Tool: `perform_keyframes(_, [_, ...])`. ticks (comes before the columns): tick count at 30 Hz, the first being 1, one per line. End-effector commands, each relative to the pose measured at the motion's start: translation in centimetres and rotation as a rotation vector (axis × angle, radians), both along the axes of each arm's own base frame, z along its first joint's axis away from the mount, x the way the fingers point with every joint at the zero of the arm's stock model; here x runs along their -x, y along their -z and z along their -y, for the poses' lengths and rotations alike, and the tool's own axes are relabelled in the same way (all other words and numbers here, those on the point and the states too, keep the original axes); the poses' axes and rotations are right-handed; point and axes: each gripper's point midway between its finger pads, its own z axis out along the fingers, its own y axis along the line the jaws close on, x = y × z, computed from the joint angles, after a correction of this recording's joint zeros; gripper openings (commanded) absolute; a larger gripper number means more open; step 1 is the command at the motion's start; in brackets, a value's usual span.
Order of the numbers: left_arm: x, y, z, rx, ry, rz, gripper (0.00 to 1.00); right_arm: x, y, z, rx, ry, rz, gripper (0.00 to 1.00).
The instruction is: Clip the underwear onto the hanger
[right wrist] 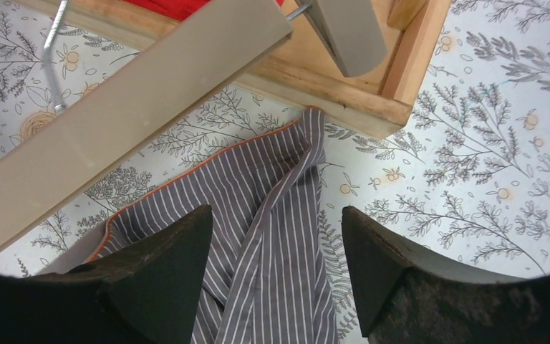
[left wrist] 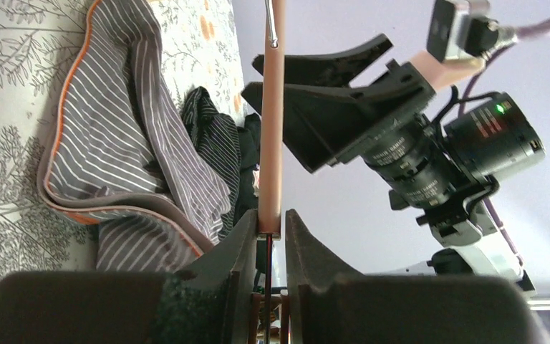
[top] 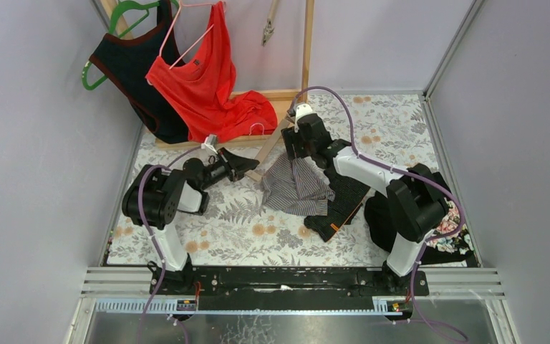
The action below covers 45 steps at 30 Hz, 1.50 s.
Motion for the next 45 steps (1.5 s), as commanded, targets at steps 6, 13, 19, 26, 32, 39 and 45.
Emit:
perform_keyframes(6, [2.0, -0.5, 0.0, -0.025, 0.017, 0.059, 0.0, -0.3, -0.2, 0.3, -0.095, 0.034, 0.007, 0.71])
perform_keyframes(13, [1.1, 0.2, -0.2, -0.027, -0.008, 0.038, 0.0, 0.5, 0.8, 0.4, -0.119, 0.019, 0.014, 0.72])
perform_keyframes(19, [-1.0, 0.5, -0.5, -0.032, -0.032, 0.014, 0.0, 0.3, 1.4, 0.0, -0.143, 0.017, 0.01, 0.72])
perform_keyframes(26, [-0.4, 2.0, -1.8, -0.086, -0.077, -0.024, 0.0, -0.7, 2.0, -0.1, -0.158, 0.048, 0.015, 0.72])
perform_keyframes(32, [0.5, 2.4, -3.5, -0.093, -0.116, -0.039, 0.0, -1.3, 3.1, -0.9, -0.179, 0.049, -0.003, 0.72])
perform_keyframes(39, [1.6, 2.7, -3.9, -0.108, -0.123, -0.053, 0.0, -1.5, 4.2, -1.2, -0.181, 0.049, -0.024, 0.72])
perform_keyframes(45, [2.8, 3.3, -3.9, -0.116, -0.117, -0.066, 0.0, -1.9, 4.4, -1.6, -0.182, 0.052, -0.03, 0.72])
